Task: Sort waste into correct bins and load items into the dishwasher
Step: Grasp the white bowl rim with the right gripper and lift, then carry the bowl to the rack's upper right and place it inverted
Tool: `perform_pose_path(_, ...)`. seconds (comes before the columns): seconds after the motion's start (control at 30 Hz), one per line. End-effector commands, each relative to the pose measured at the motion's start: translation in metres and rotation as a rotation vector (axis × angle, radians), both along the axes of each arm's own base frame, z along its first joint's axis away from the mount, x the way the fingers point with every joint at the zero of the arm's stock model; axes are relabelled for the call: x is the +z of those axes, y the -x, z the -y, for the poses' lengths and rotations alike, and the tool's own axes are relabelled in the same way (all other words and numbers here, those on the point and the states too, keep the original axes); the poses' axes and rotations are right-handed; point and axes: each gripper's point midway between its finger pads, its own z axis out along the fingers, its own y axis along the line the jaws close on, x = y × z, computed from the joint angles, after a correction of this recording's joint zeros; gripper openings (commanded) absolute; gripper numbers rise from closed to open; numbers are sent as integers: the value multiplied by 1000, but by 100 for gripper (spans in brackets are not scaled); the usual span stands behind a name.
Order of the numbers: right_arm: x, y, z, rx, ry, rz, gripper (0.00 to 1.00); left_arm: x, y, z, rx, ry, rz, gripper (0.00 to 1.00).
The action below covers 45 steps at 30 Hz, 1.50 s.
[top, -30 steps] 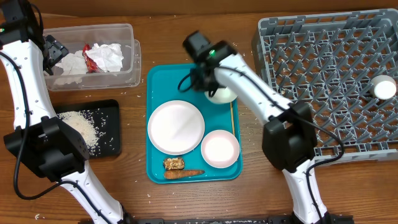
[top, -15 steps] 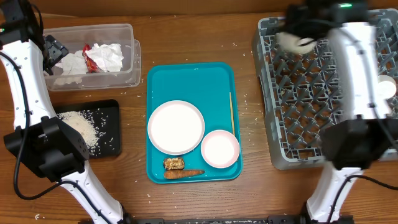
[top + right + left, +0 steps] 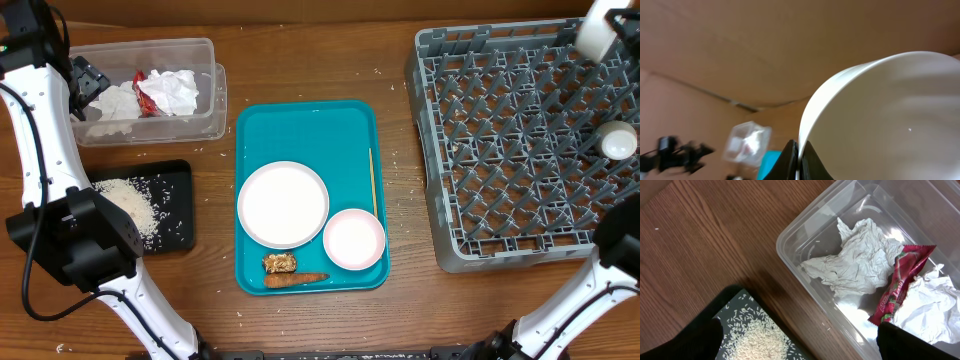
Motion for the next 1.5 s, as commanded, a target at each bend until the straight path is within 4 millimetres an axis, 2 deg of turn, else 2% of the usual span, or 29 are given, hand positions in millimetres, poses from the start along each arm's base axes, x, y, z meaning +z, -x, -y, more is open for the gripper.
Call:
perform_pose_path(0.0, -21, -11, -31, 154, -119, 24, 4, 20, 3, -1, 19, -12, 47, 100)
perform_pose_path(0.1, -41, -21, -40, 178, -130, 9, 4, 20, 3, -1, 19, -12, 47, 100)
perform_pose_path(0.23, -57, -31, -48, 200, -126, 12, 4, 20, 3, -1, 19, -12, 47, 100)
perform_pose_path(0.37, -66, -37, -47, 197, -118, 13, 4, 20, 3, -1, 19, -12, 47, 100)
perform_pose_path(0.53, -92, -46, -34, 100, -111, -102, 4, 20, 3, -1, 19, -12, 47, 100)
perform_pose_path(0.73, -94, -45, -28, 85, -120, -114, 4, 20, 3, -1, 19, -12, 47, 100)
perform_pose_path(1.07, -96, -40, -4, 23, -140, -148, 4, 20, 3, -1, 18, -12, 47, 100)
perform_pose_path(1.27, -96, -37, 7, -3, -154, -158, 9, 20, 3, 0, 17, -12, 47, 100)
perform_pose_path(1.37, -97, -37, 18, -48, -136, -177, 12, 20, 3, -1, 19, -12, 47, 100)
perform_pose_path(1.47, -102, -34, 41, -165, -85, -247, 15, 20, 2, 0, 16, -12, 47, 100)
